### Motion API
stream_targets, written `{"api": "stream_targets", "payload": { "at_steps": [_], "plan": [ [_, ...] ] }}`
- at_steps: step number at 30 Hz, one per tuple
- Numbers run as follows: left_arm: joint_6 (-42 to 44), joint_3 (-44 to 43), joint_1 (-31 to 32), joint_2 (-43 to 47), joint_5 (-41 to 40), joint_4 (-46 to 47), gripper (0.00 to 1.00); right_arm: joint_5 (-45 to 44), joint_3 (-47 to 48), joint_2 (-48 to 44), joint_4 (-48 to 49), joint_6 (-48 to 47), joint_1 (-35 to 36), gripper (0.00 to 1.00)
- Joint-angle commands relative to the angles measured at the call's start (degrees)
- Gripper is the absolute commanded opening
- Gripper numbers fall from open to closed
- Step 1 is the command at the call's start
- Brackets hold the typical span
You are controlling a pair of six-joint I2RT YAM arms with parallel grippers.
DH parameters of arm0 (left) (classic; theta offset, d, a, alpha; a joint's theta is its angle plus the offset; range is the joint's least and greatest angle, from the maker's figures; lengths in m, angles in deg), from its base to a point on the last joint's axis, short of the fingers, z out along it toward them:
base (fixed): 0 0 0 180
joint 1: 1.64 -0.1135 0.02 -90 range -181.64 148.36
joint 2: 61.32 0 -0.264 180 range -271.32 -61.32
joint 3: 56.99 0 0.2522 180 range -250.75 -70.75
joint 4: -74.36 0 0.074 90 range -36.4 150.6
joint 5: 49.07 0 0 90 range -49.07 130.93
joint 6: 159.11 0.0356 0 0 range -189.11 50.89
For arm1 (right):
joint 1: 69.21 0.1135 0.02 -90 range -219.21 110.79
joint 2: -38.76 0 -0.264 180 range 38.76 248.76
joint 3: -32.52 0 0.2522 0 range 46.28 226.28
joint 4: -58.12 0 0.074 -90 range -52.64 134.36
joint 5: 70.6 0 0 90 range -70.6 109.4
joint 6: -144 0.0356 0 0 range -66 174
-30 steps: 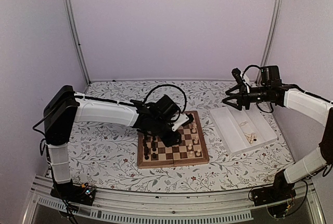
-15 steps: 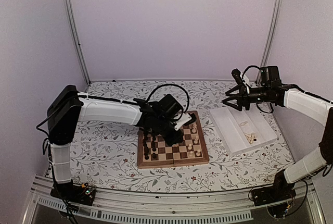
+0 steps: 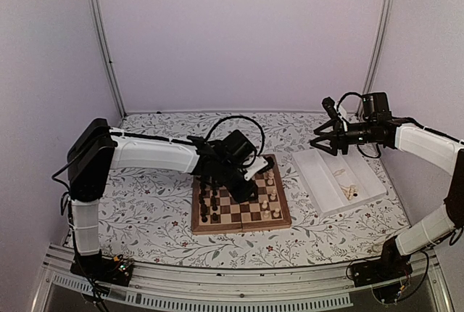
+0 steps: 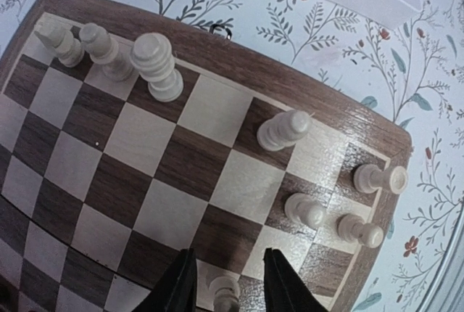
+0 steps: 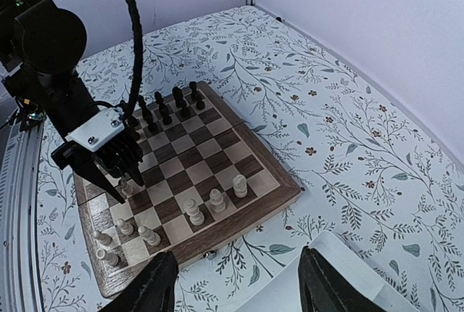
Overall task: Set up the chess pieces on the board
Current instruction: Pick up the chess piece from the chessboard.
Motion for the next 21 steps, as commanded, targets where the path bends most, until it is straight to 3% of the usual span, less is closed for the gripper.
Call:
{"api": "stream_targets", "payload": {
  "at_steps": [1,13,21],
  "plan": [
    [-0.62,1.61,0.21,2.37,-1.59,-1.26,0.36,1.26,0.39,1.04,-0.93,-0.76,0.08,0.60],
    [-1.27,0.45,0.15,0.61,-1.77,-3.23,0.13,1.55,0.66,1.28,-1.34,-0.87,0.07,0.60],
    [-1.03,-3.75,0.13,-1.27,-0.18,-2.72,0.09,1.37,0.66,1.35,-1.38,-1.13,0.11,0.59]
  ]
}}
